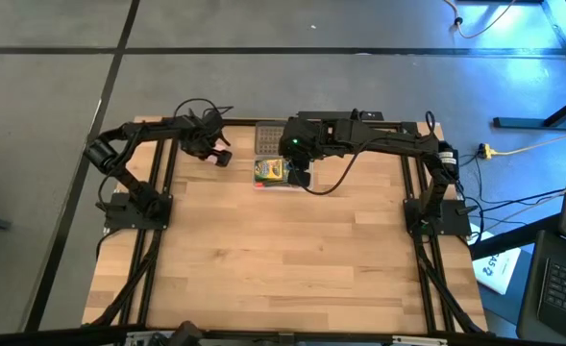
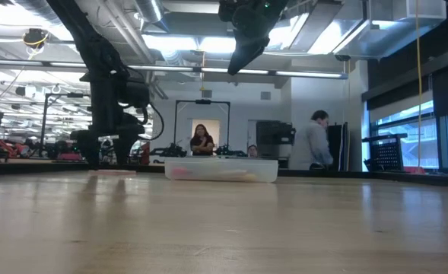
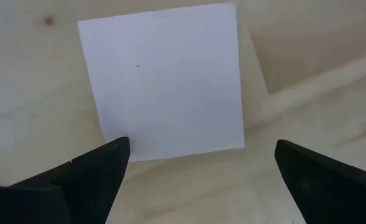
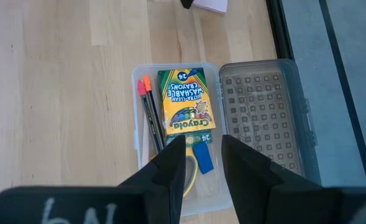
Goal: Pack school essentials
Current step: Put the light pink sticky notes into the black supply box
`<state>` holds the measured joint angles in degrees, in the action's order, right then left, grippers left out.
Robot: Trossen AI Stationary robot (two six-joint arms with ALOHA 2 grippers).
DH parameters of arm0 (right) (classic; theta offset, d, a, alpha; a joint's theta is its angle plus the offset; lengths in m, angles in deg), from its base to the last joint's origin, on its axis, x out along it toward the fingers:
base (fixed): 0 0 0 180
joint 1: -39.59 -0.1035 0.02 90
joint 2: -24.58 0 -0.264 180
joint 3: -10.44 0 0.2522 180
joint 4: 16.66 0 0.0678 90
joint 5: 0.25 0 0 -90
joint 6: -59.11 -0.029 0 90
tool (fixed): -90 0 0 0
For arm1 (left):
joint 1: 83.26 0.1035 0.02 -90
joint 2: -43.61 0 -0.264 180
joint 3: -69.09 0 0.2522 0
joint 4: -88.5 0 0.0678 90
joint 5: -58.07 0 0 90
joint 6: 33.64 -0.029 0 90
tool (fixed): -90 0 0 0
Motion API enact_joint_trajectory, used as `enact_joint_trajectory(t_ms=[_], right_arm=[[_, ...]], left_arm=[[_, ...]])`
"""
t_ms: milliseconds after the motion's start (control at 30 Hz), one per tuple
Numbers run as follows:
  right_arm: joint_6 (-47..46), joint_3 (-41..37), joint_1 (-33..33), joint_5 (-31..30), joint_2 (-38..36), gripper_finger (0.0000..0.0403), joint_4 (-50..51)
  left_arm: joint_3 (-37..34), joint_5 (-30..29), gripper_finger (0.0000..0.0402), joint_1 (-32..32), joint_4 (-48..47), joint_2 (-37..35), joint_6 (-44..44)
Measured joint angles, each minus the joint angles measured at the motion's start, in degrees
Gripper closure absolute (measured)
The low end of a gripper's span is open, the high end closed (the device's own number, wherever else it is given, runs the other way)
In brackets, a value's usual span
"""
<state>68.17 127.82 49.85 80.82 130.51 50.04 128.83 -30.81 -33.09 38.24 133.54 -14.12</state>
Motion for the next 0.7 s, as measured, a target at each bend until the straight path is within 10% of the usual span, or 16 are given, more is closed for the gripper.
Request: enact_joint_trajectory(t_ms=[700], right_arm=[[0.0,0.0,0.0,0.0,0.0,0.0297,0.0]], left_arm=[[-0.1,-4.5,0.0004,-7.4,-3.6,-1.6,10.4]])
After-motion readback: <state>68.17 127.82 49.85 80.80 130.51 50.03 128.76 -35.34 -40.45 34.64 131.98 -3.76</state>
